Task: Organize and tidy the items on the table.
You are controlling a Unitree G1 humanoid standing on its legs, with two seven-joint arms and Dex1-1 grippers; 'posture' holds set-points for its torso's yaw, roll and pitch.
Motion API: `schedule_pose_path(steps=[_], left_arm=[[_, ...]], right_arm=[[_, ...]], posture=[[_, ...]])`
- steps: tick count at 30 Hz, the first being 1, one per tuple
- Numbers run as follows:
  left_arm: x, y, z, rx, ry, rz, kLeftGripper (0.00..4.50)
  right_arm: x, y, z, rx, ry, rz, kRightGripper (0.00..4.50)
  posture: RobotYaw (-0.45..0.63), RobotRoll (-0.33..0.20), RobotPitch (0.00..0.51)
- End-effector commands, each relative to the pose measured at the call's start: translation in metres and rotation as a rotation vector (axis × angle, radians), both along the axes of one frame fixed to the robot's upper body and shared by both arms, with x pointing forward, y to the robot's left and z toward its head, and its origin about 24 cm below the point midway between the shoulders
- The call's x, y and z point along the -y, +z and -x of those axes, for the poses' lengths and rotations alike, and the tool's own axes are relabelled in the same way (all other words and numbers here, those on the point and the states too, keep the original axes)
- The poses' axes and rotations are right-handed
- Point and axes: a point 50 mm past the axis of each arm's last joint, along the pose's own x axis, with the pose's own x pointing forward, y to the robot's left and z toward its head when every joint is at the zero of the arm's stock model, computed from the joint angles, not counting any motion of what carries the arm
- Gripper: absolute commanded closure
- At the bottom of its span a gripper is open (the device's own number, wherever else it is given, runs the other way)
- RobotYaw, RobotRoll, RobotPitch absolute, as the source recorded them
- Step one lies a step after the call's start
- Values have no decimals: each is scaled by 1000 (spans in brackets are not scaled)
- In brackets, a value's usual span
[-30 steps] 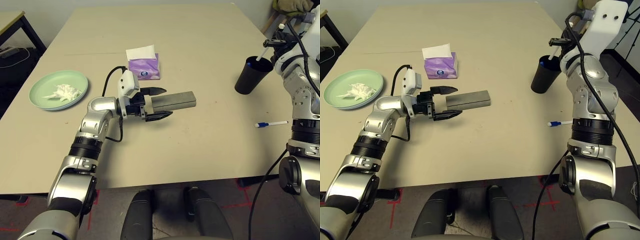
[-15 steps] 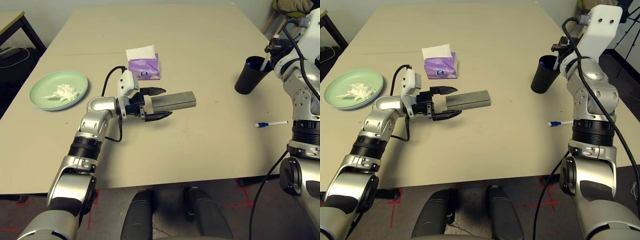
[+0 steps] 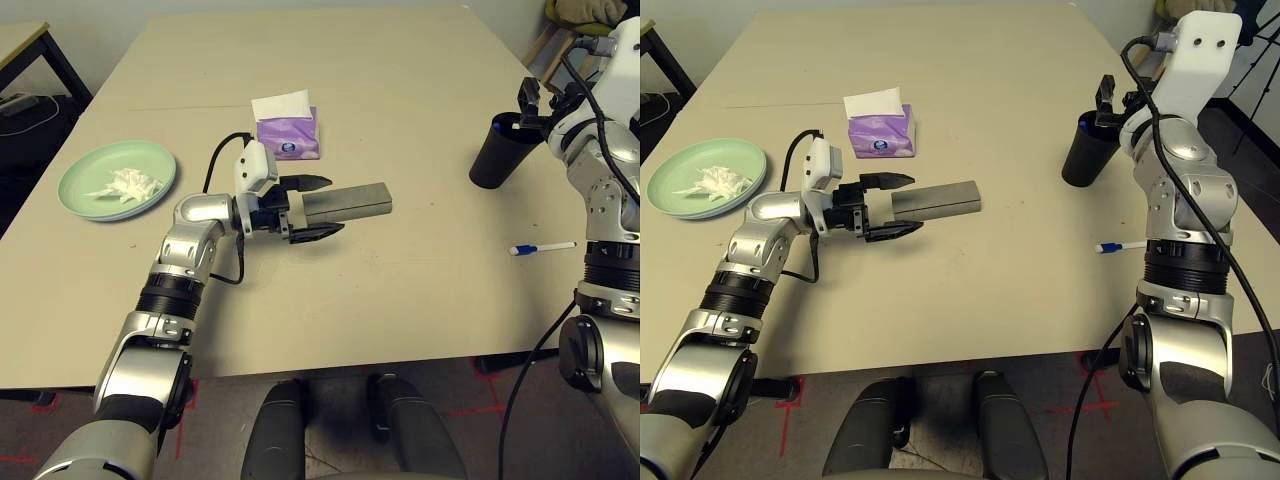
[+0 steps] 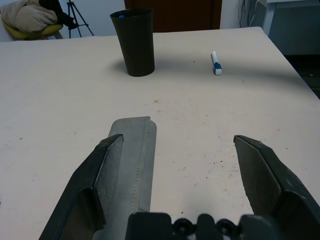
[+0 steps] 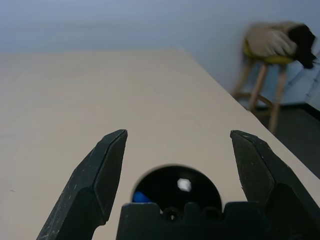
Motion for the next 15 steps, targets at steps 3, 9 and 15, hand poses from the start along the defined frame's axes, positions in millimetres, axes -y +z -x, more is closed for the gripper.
schedule_pose_path(steps=[3,9,15], left_arm=[[0,-1,2,3,-5,-13,0],[0,-2,4,1,-4,-11,0],[3,-2,6,31,-27,-13,0]], right_arm=[[5,-4,-1,16,219,29,31],[-2,-23,5,-123,646,308,31],[11,-53,25,-493,1027,770,31]], posture=[[110,0,130],[118,0,152],[125,0,161]])
